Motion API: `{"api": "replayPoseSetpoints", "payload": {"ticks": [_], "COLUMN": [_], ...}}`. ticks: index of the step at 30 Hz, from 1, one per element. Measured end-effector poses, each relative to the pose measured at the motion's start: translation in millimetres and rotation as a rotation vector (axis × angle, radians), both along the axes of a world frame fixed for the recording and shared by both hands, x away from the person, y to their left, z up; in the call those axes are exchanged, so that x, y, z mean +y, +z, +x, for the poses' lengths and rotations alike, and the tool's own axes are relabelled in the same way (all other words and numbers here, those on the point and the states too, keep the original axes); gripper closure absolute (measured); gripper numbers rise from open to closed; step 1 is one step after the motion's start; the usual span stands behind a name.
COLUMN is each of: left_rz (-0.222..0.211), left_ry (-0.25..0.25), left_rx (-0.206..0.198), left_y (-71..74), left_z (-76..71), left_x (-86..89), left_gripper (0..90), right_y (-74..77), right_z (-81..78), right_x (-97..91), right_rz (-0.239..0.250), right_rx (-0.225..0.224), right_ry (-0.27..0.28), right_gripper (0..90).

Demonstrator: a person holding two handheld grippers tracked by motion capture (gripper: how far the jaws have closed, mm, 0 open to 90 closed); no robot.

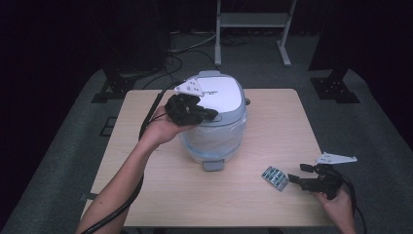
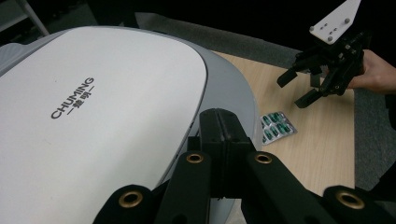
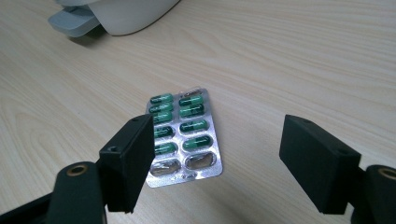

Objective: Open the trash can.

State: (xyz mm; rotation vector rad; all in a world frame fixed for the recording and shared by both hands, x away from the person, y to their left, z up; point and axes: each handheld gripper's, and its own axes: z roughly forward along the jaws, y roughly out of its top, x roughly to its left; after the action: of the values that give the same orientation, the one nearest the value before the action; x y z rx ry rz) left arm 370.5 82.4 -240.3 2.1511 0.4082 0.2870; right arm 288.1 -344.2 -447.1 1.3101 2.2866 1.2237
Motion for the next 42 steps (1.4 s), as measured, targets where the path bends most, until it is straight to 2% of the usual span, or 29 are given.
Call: {"api": "replayPoseSetpoints", "payload": {"ticks": [8,17,19,24,25,26,28,30,35,42], "left_rz": [0.021,0.021,0.015,0.018,0.038,0.038,0.057,0.038,0.038,0.019], "left_ry": [0.004,0.007,-0.001,-0.010,-0.018,-0.018,-0.021,-0.029,-0.040,-0.045], "left_rx": [-0.008,-0.015,-0.002,-0.001,0.001,0.001,-0.016,-0.014,-0.010,-0.009], "left_y": [0.6,-1.6,-2.2,-1.2,-0.6,-0.6,0.6,2.6,5.3,7.5], "left_z": [-1.6,-3.3,-3.6,-6.3,-8.1,-8.1,-11.2,-15.0,-18.7,-28.6], "left_x": [-1.3,-3.0,-3.6,-5.9,-7.7,-7.7,-9.1,-8.9,-5.9,7.9], "left_gripper": [90.0,90.0,90.0,86.7,84.7,83.3,81.6,79.0,75.7,71.4], "right_y": [0.1,0.4,0.4,0.7,0.9,0.9,0.8,0.2,-0.7,-2.3], "right_z": [-0.1,0.2,0.0,-0.3,-0.2,-0.2,-0.3,-0.4,-0.2,-0.4], "right_x": [0.8,1.3,1.6,2.9,3.7,3.7,4.5,5.6,7.4,18.2], "right_rz": [0.000,-0.002,-0.002,-0.006,-0.015,-0.015,-0.018,-0.022,-0.028,-0.067], "right_rx": [0.001,-0.004,-0.006,-0.006,-0.009,-0.009,-0.013,-0.008,-0.001,-0.001], "right_ry": [0.003,0.007,0.008,0.010,0.013,0.013,0.018,0.024,0.034,0.072], "right_gripper": [25.2,25.3,25.3,25.2,25.2,25.2,25.2,25.0,24.4,23.7]}}
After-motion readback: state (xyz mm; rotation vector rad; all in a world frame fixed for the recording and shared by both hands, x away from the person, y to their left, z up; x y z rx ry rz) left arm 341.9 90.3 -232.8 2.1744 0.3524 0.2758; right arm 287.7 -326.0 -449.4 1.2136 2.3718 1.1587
